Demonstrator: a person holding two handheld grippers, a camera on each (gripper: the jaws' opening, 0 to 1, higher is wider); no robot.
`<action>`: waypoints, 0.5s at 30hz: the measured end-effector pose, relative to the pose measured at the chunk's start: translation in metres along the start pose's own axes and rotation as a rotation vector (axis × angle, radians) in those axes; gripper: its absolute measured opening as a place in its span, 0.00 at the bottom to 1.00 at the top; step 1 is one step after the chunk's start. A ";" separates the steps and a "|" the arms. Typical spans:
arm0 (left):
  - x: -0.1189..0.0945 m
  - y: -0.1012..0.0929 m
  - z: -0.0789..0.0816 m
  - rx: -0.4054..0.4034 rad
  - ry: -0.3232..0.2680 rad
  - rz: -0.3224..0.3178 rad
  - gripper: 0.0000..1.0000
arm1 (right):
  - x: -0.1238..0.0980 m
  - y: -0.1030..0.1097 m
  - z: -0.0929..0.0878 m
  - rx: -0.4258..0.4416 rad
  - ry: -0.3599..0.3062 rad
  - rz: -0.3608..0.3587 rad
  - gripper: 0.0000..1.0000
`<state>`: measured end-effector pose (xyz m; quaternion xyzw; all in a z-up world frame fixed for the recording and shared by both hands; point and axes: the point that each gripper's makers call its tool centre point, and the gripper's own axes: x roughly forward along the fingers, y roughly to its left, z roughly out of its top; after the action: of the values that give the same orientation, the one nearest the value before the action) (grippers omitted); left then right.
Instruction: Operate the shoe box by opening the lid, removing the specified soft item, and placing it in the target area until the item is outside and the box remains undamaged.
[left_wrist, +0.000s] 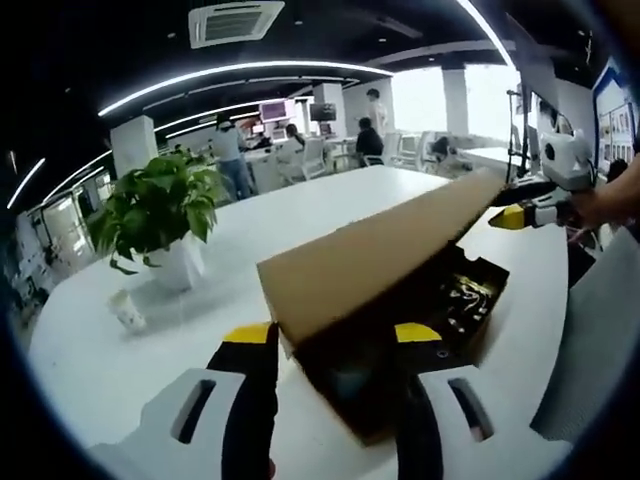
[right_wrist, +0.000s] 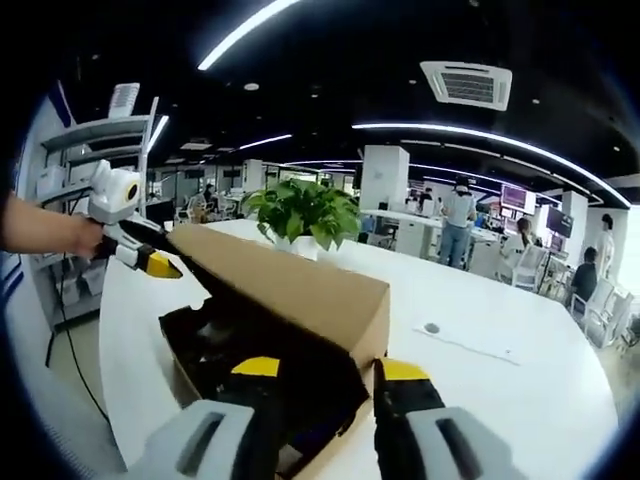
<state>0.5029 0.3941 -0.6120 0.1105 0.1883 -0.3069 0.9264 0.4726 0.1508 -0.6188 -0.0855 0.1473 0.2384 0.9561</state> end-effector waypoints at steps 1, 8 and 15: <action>0.001 0.001 0.001 0.000 -0.001 0.001 0.41 | 0.001 -0.002 0.002 -0.005 -0.001 -0.001 0.28; 0.005 0.008 0.009 -0.012 -0.016 0.013 0.39 | 0.006 -0.015 0.010 -0.018 -0.005 -0.016 0.20; 0.013 0.016 0.016 -0.009 -0.022 0.022 0.38 | 0.012 -0.023 0.016 -0.047 -0.010 -0.029 0.16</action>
<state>0.5269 0.3941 -0.6017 0.1050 0.1784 -0.2972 0.9321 0.4979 0.1399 -0.6057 -0.1091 0.1357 0.2282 0.9579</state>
